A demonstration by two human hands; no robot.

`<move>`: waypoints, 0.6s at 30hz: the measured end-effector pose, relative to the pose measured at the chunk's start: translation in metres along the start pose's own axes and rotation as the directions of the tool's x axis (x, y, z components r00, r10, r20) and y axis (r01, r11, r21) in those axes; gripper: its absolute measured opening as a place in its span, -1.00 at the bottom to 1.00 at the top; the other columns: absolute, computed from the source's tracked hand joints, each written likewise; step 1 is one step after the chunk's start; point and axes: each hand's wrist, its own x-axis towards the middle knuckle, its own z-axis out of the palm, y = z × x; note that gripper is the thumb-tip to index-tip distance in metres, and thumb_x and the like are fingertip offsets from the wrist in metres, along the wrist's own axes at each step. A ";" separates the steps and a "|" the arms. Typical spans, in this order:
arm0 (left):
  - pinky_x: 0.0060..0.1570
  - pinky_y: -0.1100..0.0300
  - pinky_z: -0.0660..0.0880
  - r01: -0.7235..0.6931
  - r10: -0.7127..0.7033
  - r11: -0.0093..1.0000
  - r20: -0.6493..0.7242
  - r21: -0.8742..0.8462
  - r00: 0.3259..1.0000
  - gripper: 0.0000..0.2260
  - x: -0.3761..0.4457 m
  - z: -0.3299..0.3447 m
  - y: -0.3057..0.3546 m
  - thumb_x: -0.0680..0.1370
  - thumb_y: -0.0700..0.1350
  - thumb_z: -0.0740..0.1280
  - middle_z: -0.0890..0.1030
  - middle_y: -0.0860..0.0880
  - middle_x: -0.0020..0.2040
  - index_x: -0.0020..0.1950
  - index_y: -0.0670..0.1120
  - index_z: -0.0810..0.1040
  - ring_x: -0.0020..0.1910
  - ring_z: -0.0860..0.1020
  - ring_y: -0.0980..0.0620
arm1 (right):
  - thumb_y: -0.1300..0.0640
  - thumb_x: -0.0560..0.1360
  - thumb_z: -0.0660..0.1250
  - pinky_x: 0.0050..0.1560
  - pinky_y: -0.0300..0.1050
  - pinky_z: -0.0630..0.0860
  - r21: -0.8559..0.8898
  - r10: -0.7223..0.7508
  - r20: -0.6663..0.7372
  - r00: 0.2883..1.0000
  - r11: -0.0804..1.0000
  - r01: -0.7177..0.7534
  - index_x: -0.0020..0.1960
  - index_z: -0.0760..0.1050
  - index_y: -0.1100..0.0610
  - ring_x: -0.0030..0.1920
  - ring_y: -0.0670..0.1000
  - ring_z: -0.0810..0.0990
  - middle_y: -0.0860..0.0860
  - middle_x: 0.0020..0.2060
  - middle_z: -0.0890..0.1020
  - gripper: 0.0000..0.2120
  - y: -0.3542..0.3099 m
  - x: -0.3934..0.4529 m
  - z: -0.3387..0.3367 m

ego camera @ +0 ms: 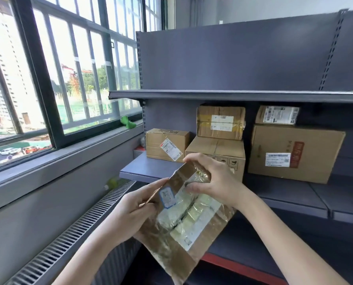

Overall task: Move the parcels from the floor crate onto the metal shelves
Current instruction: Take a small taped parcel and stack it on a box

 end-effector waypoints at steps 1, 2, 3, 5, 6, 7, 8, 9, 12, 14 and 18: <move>-0.05 0.31 0.50 -0.016 0.016 0.999 -0.003 0.030 1.000 -0.42 0.002 -0.003 0.000 0.36 -0.26 0.24 0.64 0.22 0.06 0.14 0.38 0.51 -0.05 0.59 0.23 | -0.02 0.31 0.52 0.09 -0.01 0.47 0.003 0.002 -0.024 1.000 1.000 -0.002 0.13 0.39 -0.24 -0.02 -0.09 0.54 -0.26 -0.08 0.54 -0.52 0.001 -0.002 0.003; -0.07 0.30 0.51 -0.026 0.027 0.999 -0.017 0.037 0.999 -0.45 0.005 -0.006 0.000 0.37 -0.27 0.27 0.66 0.21 0.03 0.09 0.38 0.54 -0.06 0.60 0.22 | -0.01 0.31 0.52 0.07 -0.02 0.48 0.005 0.004 -0.050 0.999 1.000 -0.003 0.14 0.41 -0.20 -0.03 -0.09 0.55 -0.26 -0.09 0.54 -0.53 0.003 -0.004 0.006; -0.06 0.27 0.53 -0.035 0.035 0.999 -0.041 0.022 0.999 -0.49 0.009 -0.008 -0.001 0.38 -0.28 0.30 0.67 0.19 0.01 0.04 0.35 0.59 -0.05 0.62 0.19 | -0.01 0.31 0.52 0.05 -0.09 0.47 0.013 0.009 -0.084 0.996 1.000 -0.007 0.15 0.41 -0.17 -0.04 -0.11 0.55 -0.27 -0.08 0.54 -0.53 0.005 -0.006 0.008; -0.02 0.20 0.56 -0.070 0.067 0.997 -0.127 -0.019 0.990 -0.61 0.017 -0.015 -0.005 0.39 -0.24 0.35 0.69 0.15 -0.01 -0.02 0.26 0.63 -0.02 0.63 0.14 | 0.02 0.32 0.51 -0.01 -0.29 0.43 0.064 0.036 -0.177 0.984 0.998 -0.025 0.13 0.40 -0.18 -0.05 -0.21 0.54 -0.25 -0.06 0.55 -0.53 0.007 -0.008 0.012; 0.00 0.19 0.56 -0.098 0.089 0.995 -0.192 -0.038 0.977 -0.67 0.021 -0.019 -0.008 0.38 -0.19 0.36 0.68 0.15 0.01 -0.01 0.22 0.63 0.01 0.63 0.13 | 0.06 0.33 0.51 -0.03 -0.38 0.41 0.092 0.051 -0.225 0.973 0.995 -0.031 0.13 0.38 -0.18 -0.05 -0.26 0.53 -0.26 -0.05 0.55 -0.53 0.009 -0.009 0.014; 0.01 0.20 0.55 -0.122 0.103 0.991 -0.263 -0.060 0.959 -0.69 0.024 -0.022 -0.013 0.38 -0.16 0.35 0.67 0.16 0.02 0.02 0.20 0.60 0.03 0.61 0.15 | 0.10 0.34 0.51 -0.04 -0.46 0.38 0.106 0.065 -0.272 0.960 0.994 -0.037 0.13 0.37 -0.17 -0.04 -0.31 0.51 -0.28 -0.04 0.54 -0.53 0.011 -0.008 0.017; 0.01 0.23 0.54 -0.142 0.109 0.987 -0.326 -0.081 0.939 -0.70 0.028 -0.025 -0.019 0.38 -0.14 0.36 0.67 0.16 0.02 0.04 0.18 0.58 0.03 0.60 0.19 | 0.12 0.35 0.50 -0.03 -0.52 0.34 0.111 0.078 -0.320 0.944 0.993 -0.045 0.14 0.37 -0.15 -0.02 -0.36 0.48 -0.31 -0.02 0.51 -0.53 0.014 -0.005 0.020; 0.01 0.27 0.52 -0.159 0.112 0.982 -0.378 -0.097 0.919 -0.70 0.032 -0.028 -0.026 0.38 -0.14 0.37 0.66 0.15 0.02 0.06 0.16 0.57 0.02 0.58 0.23 | 0.14 0.36 0.50 -0.02 -0.55 0.32 0.115 0.090 -0.366 0.926 0.992 -0.051 0.15 0.37 -0.12 0.00 -0.42 0.45 -0.34 -0.01 0.49 -0.53 0.016 -0.002 0.025; -0.18 0.41 0.51 -0.191 0.081 0.962 -0.465 -0.194 0.882 -0.66 0.047 -0.033 -0.052 0.45 -0.27 0.41 0.61 0.06 0.05 0.12 0.07 0.53 -0.12 0.60 0.30 | 0.15 0.35 0.50 -0.01 -0.63 0.24 0.109 0.112 -0.481 0.869 0.992 -0.068 0.18 0.39 -0.05 0.03 -0.52 0.37 -0.36 0.01 0.45 -0.53 0.021 0.018 0.045; -0.27 0.46 0.49 -0.207 0.056 0.947 -0.507 -0.246 0.860 -0.67 0.061 -0.038 -0.070 0.49 -0.35 0.32 0.60 0.09 0.00 0.17 -0.01 0.50 -0.18 0.61 0.32 | 0.16 0.35 0.50 -0.02 -0.66 0.21 0.091 0.119 -0.529 0.840 0.992 -0.084 0.17 0.39 -0.06 0.04 -0.56 0.34 -0.38 0.03 0.43 -0.52 0.027 0.036 0.063; -0.25 0.50 0.45 -0.227 0.029 0.925 -0.538 -0.305 0.842 -0.63 0.098 -0.066 -0.103 0.51 -0.40 0.27 0.59 0.15 -0.07 0.13 0.04 0.47 -0.21 0.58 0.37 | 0.12 0.35 0.50 0.02 -0.66 0.19 0.106 0.164 -0.562 0.810 0.986 -0.126 0.17 0.36 -0.14 0.07 -0.57 0.30 -0.41 0.05 0.41 -0.51 0.036 0.083 0.100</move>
